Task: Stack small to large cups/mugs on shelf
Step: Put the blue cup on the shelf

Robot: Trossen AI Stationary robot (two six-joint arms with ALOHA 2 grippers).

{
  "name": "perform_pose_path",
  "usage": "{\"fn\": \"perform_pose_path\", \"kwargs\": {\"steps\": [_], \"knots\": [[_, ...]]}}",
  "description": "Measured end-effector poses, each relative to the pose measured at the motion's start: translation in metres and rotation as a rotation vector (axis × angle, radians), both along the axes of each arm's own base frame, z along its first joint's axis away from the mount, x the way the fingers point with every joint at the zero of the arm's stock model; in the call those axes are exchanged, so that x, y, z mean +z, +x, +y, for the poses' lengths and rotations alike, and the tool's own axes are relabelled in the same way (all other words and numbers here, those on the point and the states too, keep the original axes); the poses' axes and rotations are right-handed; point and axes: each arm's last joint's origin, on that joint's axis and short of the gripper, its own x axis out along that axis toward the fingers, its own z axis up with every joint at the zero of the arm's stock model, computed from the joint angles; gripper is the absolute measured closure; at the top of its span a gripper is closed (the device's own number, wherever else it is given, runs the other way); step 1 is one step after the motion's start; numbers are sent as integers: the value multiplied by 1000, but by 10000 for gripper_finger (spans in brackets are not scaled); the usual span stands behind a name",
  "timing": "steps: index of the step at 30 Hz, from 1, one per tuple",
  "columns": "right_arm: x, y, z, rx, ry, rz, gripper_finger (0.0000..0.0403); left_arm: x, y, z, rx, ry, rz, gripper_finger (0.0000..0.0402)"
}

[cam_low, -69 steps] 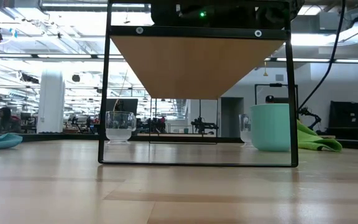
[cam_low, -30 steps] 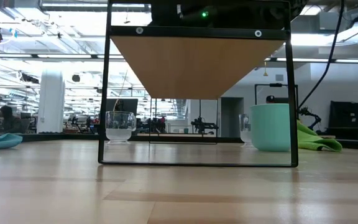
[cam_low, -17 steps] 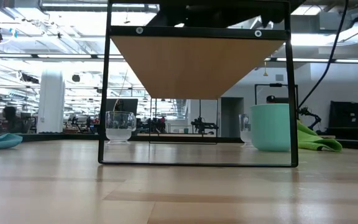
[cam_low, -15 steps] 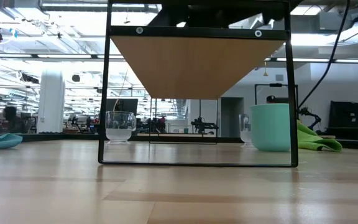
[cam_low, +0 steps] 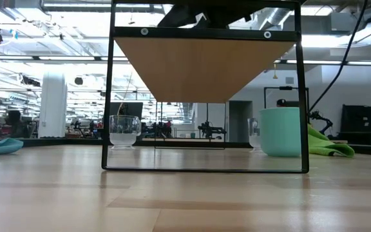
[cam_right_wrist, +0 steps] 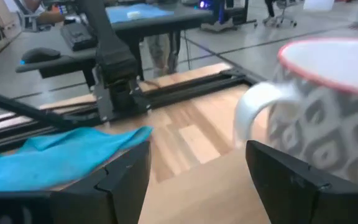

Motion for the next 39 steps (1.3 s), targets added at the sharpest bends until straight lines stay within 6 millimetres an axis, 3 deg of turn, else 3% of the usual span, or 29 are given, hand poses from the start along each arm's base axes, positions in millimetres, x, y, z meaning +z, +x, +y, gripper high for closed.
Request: {"fn": "perform_pose_path", "kwargs": {"steps": [4,10,14,21,26,30,34,39], "knots": [[-2,-7,6,-1,53,53,117,0,0,0,1,-4,-3,251],[18,-31,10,-37,95,96,117,0,0,0,-3,-8,-5,251],[38,-61,8,-82,108,159,117,0,0,0,-6,-6,-3,251],[65,-132,2,-127,140,322,117,0,1,-1,-36,-8,1,251],[63,-177,5,-134,117,518,117,0,1,-2,-66,-15,1,251],[63,-201,8,-127,108,592,117,0,1,-2,-66,-15,1,251],[55,-213,12,-52,49,638,117,0,1,-2,-64,-7,6,251],[27,-212,11,63,41,707,117,0,1,-1,-53,-3,7,251]]}}
